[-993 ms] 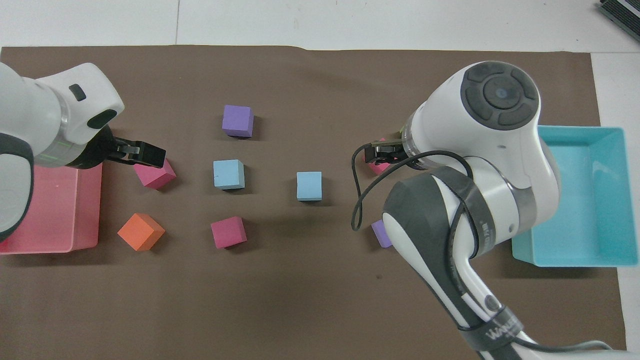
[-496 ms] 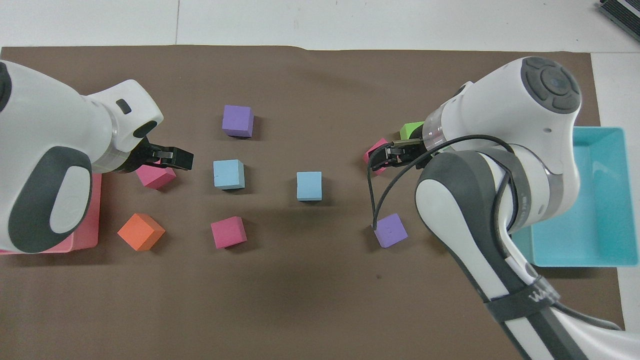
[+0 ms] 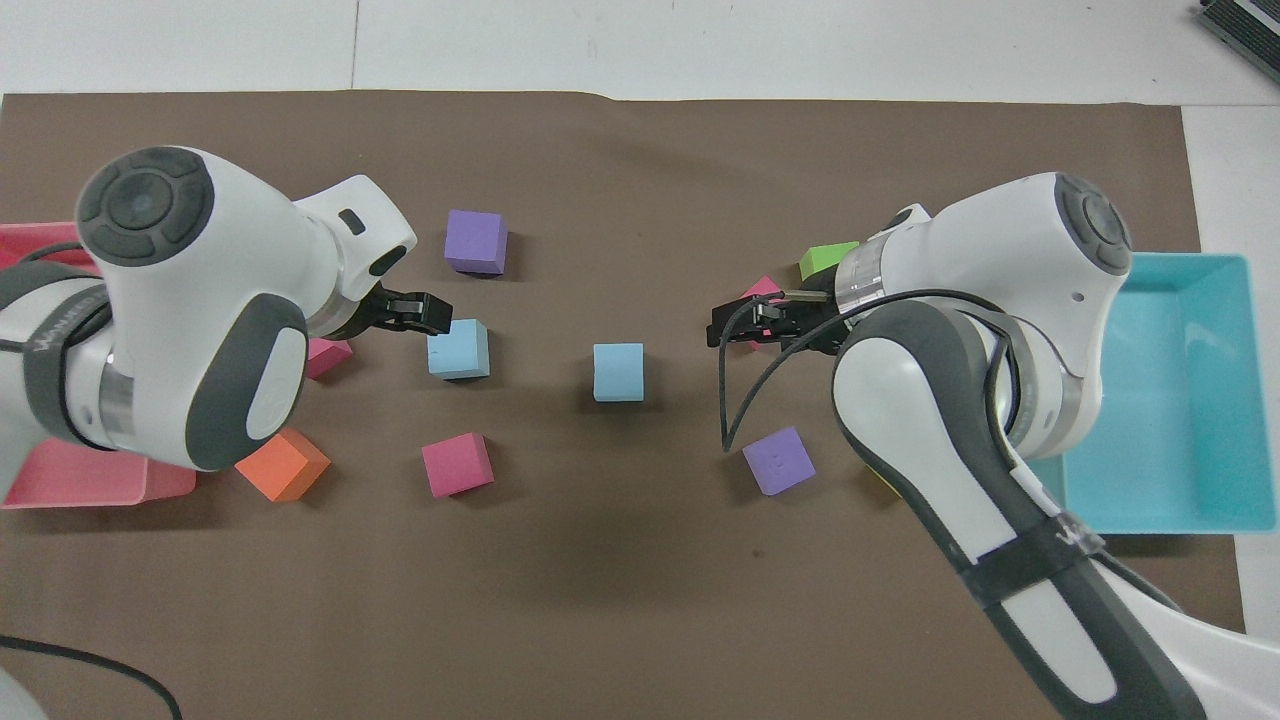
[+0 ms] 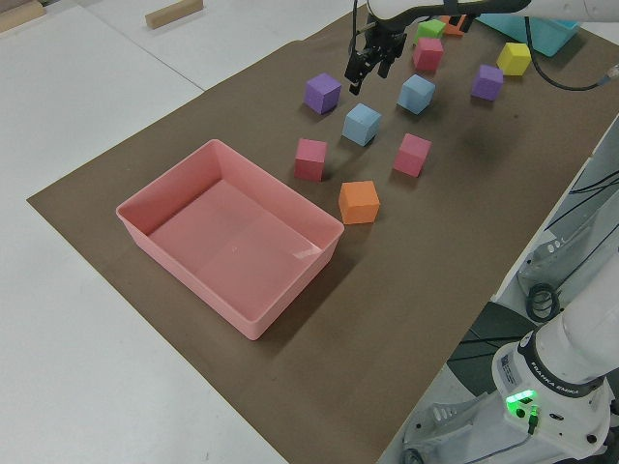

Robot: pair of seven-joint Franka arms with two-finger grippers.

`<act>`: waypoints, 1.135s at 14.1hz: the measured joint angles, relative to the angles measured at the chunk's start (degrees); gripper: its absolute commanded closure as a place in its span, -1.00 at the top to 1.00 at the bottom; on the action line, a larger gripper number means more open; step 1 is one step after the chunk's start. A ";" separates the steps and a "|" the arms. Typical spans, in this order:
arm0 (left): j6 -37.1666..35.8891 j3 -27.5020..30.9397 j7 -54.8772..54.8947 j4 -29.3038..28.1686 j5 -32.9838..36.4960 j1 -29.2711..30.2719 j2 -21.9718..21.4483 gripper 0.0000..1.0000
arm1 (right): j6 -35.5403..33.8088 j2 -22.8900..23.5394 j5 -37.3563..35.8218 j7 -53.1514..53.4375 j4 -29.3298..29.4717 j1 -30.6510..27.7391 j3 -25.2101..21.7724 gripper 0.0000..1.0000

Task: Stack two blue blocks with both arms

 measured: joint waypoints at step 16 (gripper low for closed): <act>10.89 0.12 -8.19 -5.52 0.04 -0.08 4.14 1.00 | 7.63 6.64 14.79 -7.99 -5.18 1.79 0.16 -1.00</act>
